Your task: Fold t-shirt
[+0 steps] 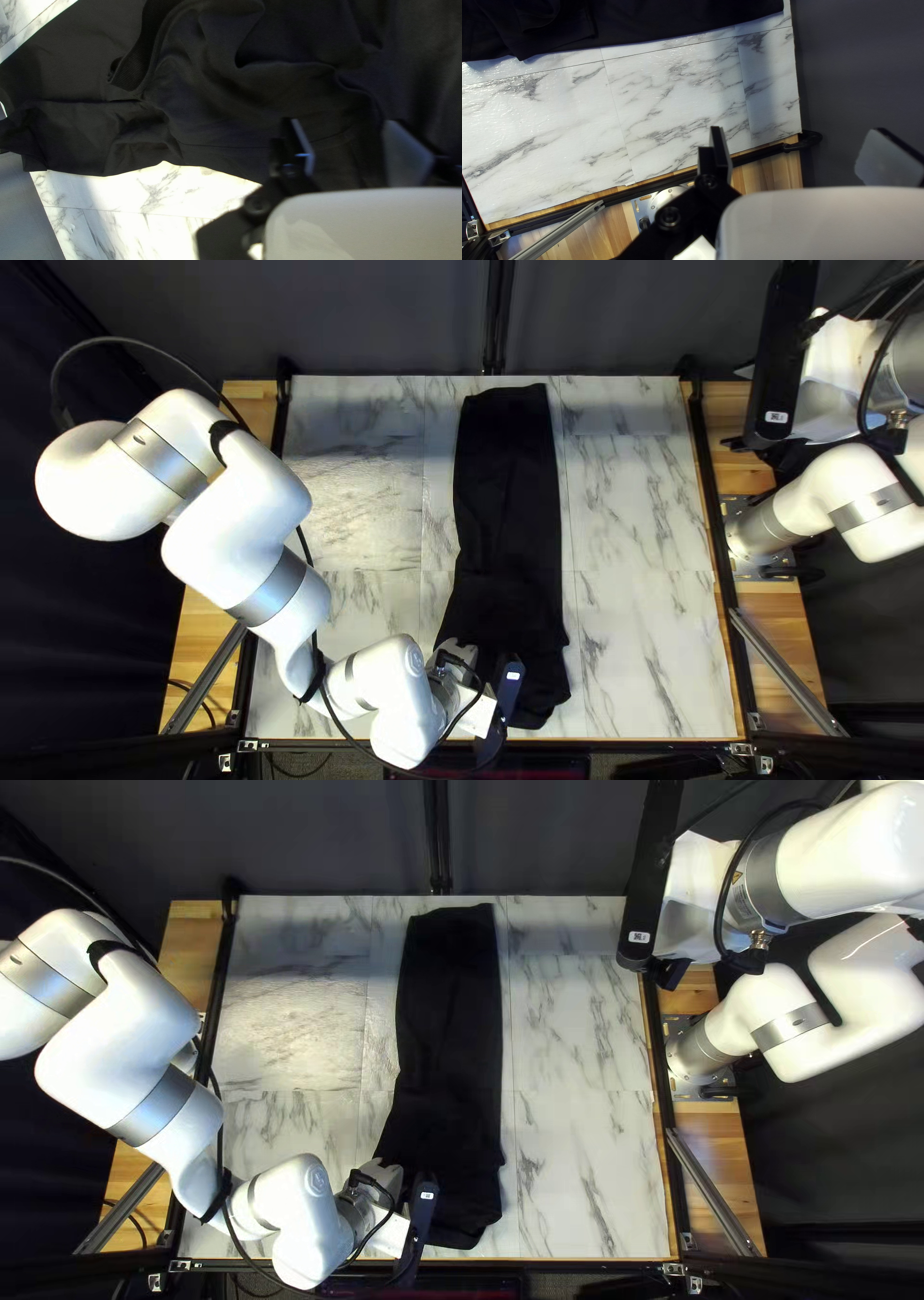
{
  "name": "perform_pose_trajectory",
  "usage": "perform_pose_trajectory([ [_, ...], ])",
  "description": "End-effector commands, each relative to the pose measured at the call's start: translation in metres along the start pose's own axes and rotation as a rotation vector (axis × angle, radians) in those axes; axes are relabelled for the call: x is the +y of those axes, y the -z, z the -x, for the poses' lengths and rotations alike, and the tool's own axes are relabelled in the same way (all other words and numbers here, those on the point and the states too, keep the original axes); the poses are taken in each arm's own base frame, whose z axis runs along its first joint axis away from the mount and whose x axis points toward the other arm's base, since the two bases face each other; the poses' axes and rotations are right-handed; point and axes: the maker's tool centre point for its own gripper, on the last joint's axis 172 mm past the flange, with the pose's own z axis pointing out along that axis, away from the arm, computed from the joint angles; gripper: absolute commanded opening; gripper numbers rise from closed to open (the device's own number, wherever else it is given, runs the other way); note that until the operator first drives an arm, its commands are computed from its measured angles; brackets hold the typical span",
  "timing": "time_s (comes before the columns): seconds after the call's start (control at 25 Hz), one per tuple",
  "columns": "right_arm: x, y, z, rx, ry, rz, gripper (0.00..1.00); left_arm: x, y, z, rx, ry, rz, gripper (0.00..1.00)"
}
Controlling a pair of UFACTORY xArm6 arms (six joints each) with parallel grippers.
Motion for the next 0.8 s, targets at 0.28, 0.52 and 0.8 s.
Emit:
perform_pose_trajectory([
  [0.28, 0.000, 0.000, 0.000, 0.000, 0.000, 0.000, 1.00, 0.009, 0.015, 0.018, -0.017, 0.010, -0.011, 0.00],
  [0.52, 0.000, 0.000, 0.000, 0.000, 0.000, 0.000, 1.00, 0.015, 0.030, 0.026, -0.024, 0.027, -0.023, 0.00],
  [0.8, 0.000, 0.000, 0.000, 0.000, 0.000, 0.000, 1.00, 0.020, 0.042, 0.036, -0.032, 0.041, -0.030, 0.00],
])
